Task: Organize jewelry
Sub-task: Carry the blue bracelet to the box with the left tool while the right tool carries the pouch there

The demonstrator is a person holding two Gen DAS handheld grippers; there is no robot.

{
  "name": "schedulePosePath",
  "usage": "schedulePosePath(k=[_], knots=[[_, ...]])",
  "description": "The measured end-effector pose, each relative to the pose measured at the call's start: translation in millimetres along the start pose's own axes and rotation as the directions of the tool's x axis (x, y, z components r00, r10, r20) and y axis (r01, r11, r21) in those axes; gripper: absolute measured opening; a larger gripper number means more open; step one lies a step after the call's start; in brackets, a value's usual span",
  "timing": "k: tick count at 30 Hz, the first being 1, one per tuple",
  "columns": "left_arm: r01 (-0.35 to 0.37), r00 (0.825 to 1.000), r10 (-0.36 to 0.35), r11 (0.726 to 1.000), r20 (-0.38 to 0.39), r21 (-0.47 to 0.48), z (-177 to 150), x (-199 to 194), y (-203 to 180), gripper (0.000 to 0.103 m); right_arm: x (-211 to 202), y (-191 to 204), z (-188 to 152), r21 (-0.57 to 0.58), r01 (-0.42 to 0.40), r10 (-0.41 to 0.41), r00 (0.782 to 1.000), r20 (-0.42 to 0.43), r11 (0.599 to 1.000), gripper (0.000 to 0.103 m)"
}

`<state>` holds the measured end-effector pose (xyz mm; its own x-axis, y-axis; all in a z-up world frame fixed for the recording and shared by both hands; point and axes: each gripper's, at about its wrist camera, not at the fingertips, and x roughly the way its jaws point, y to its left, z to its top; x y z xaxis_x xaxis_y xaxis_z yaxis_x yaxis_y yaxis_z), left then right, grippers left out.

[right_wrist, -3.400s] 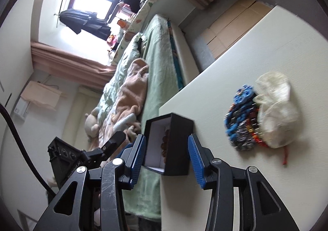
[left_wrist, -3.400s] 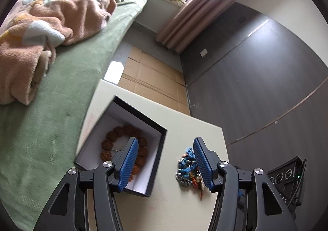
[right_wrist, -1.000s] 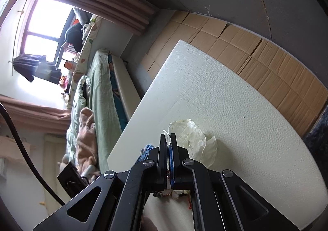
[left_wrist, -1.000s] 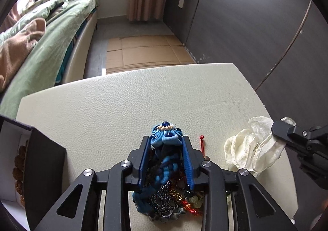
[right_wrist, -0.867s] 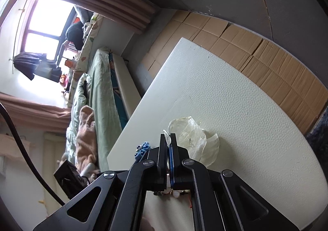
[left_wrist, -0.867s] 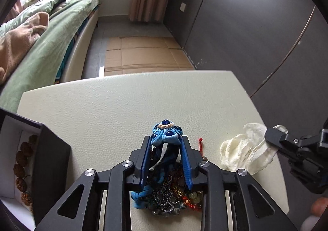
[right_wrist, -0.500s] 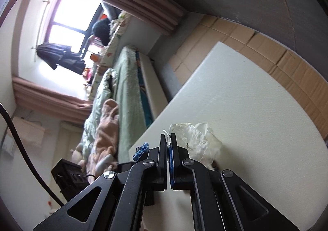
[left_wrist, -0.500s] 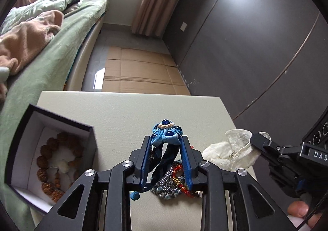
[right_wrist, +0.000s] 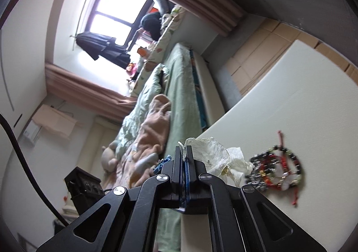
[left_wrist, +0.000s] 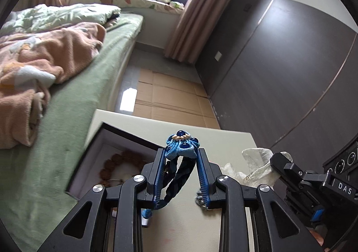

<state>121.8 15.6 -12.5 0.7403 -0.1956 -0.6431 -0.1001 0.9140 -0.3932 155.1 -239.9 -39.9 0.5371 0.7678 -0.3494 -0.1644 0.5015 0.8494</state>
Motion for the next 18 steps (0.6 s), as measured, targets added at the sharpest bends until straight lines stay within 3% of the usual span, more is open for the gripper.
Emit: schedulePosePath(k=[7,18], knots=[[-0.071,0.997,0.072,0.995,0.023,-0.072,9.2,-14.5,37.8,0.029,30.1,20.8,-23.2,-0.012,-0.084,0.083,0.995,-0.053,0.996,0.004],[-0.087,0.995,0.093,0.986,0.034,-0.143,15.2,-26.1,64.4,0.029,64.0,42.6,-47.3,-0.033,-0.164,0.160,0.982,-0.097,0.986,0.004]])
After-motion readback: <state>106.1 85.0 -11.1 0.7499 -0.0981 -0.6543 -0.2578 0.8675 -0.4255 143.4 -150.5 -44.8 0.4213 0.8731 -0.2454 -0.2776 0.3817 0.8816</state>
